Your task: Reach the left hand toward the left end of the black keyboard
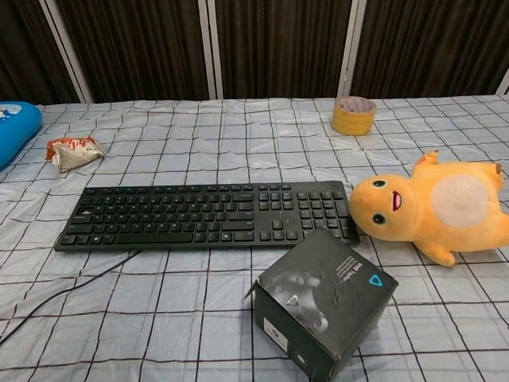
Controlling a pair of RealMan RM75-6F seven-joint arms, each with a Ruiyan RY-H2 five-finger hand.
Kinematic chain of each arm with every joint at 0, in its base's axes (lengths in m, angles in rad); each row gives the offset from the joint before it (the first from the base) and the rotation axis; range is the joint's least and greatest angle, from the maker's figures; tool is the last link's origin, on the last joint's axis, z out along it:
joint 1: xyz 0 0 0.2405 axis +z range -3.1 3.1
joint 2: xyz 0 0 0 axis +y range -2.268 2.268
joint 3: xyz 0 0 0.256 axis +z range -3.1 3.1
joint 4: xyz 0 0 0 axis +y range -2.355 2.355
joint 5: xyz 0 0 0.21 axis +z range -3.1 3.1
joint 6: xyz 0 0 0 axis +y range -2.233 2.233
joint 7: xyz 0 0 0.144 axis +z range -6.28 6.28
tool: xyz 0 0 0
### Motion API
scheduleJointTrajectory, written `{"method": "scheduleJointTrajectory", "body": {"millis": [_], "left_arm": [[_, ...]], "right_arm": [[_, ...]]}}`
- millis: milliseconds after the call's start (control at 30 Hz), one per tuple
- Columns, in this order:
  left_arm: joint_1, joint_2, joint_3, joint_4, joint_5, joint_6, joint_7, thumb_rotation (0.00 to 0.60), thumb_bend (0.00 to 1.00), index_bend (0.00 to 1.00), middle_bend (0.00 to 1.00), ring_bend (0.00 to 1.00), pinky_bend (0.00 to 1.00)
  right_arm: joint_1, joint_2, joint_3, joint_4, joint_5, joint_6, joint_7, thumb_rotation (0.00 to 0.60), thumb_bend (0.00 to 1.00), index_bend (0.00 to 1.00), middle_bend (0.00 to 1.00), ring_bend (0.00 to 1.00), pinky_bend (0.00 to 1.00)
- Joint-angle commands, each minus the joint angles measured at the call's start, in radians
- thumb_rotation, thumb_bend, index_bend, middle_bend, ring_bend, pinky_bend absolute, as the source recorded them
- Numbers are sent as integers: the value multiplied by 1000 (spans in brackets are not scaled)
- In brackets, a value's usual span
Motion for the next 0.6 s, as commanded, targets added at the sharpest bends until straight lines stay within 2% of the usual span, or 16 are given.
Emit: {"method": "scheduleJointTrajectory", "body": {"millis": [33, 600], "left_arm": [[0, 0, 0, 0, 0, 0, 0, 600, 29, 0, 0, 0, 0], [-3, 3, 5, 0, 5, -9, -2, 600, 29, 0, 0, 0, 0]], "right_arm": [[0, 0, 0, 0, -1, 0, 0, 600, 76, 32, 0, 0, 0], [-2, -9, 6, 6, -1, 12, 1, 600, 77, 32, 0, 0, 0]]}}
